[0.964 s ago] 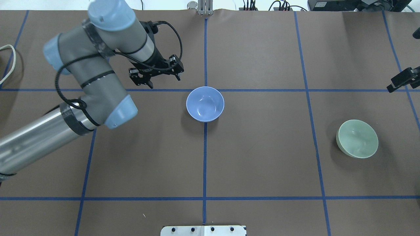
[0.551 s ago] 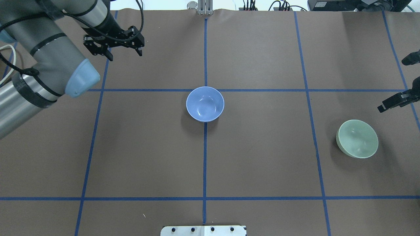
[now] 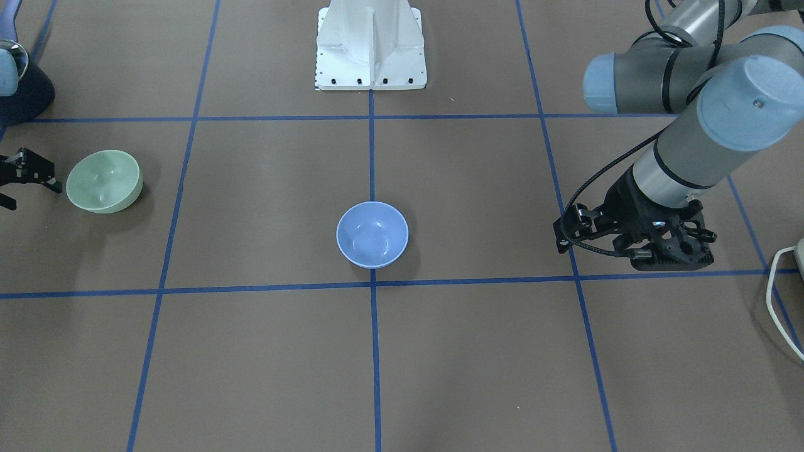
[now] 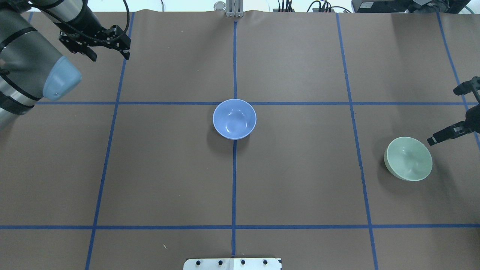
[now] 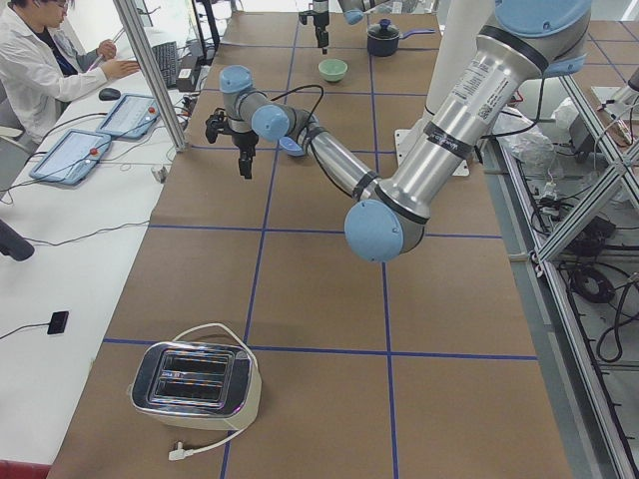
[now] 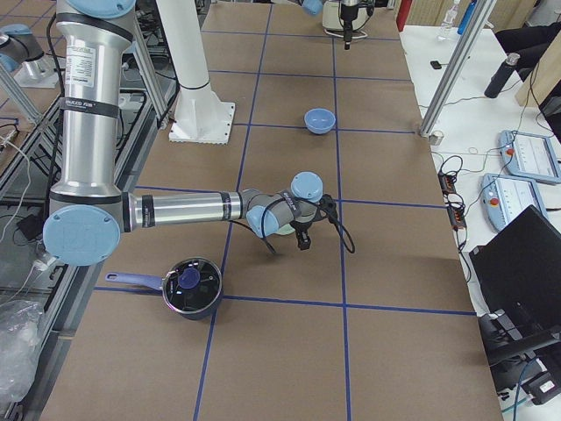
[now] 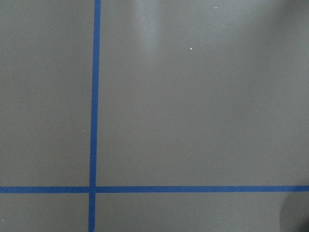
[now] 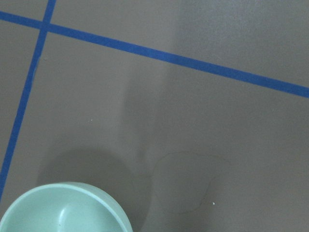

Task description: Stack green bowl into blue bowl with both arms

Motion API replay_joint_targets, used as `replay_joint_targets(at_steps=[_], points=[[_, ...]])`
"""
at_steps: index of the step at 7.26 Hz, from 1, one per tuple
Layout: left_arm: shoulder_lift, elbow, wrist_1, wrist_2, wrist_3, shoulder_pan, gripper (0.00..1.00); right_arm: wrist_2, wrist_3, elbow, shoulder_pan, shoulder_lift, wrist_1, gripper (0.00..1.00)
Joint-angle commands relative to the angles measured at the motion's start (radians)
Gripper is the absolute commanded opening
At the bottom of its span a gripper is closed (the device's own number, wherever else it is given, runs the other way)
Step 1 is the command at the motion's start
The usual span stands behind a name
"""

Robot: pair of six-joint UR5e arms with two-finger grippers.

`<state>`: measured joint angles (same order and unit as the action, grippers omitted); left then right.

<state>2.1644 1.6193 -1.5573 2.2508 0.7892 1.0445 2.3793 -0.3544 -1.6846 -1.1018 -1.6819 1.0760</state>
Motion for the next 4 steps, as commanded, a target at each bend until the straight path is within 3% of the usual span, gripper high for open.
replay_joint_targets(at_steps=[1,3,4], points=[[-0.003,-0.006,-0.001,0.000,-0.010,0.002,0.97,-0.003,0.000,0.022,0.057,-0.009,-0.060,0.91],[-0.003,-0.009,-0.001,0.001,-0.010,0.002,0.97,-0.015,0.000,0.025,0.092,-0.005,-0.065,0.90],[-0.008,-0.009,-0.003,0.000,-0.010,0.002,0.97,-0.020,0.002,0.025,0.100,-0.005,-0.065,0.74]])
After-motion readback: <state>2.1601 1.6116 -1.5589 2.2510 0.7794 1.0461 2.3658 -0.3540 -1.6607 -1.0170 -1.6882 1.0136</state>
